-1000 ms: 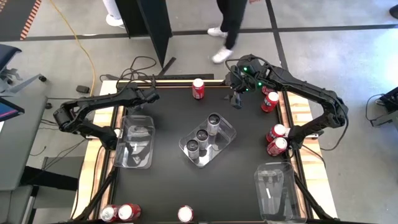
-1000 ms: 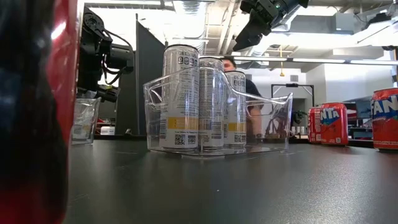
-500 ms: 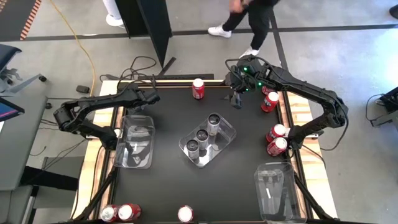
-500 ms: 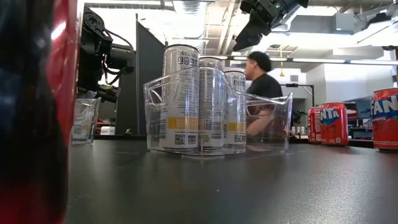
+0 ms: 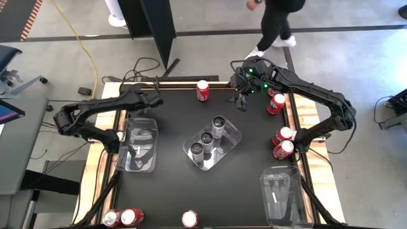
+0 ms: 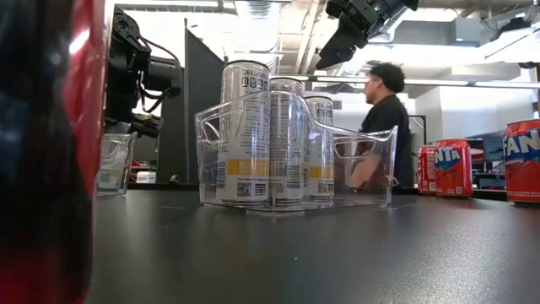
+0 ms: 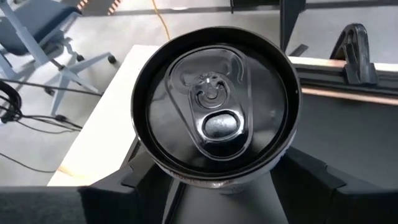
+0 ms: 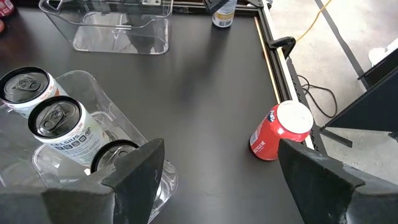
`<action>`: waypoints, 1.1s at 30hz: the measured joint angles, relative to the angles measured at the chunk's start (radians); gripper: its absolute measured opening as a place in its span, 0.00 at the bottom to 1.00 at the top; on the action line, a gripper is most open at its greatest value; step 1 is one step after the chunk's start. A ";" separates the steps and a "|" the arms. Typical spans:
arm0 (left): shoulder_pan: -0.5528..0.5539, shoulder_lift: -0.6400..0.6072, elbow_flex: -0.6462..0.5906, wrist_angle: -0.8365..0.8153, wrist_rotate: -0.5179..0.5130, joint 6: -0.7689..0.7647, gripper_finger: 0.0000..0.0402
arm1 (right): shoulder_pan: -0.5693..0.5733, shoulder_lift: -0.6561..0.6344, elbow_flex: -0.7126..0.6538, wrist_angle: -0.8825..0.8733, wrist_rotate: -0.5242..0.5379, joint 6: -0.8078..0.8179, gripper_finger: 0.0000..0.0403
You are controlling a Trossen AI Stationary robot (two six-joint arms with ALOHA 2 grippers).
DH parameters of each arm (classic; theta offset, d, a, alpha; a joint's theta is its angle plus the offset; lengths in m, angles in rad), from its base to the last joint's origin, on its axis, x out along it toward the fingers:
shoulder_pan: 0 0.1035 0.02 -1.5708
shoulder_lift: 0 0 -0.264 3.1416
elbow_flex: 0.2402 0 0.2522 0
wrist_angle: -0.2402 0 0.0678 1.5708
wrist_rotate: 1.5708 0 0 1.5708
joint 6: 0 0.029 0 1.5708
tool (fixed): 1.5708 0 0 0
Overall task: Sort soda cans
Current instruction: Put the white soda can into the middle transparent bin
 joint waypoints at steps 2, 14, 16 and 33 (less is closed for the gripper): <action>-0.002 -0.016 0.000 0.000 0.007 0.005 0.57 | 0.000 0.000 0.000 0.000 0.000 0.000 0.82; -0.051 -0.079 0.000 0.007 -0.011 0.026 0.57 | 0.000 0.000 0.000 0.000 0.000 0.000 0.82; -0.063 -0.088 0.000 0.015 -0.016 0.041 0.57 | 0.000 0.000 0.000 0.000 0.000 0.000 0.82; -0.166 -0.101 0.007 0.143 -0.024 0.181 0.57 | 0.000 0.000 0.000 0.000 0.000 0.000 0.82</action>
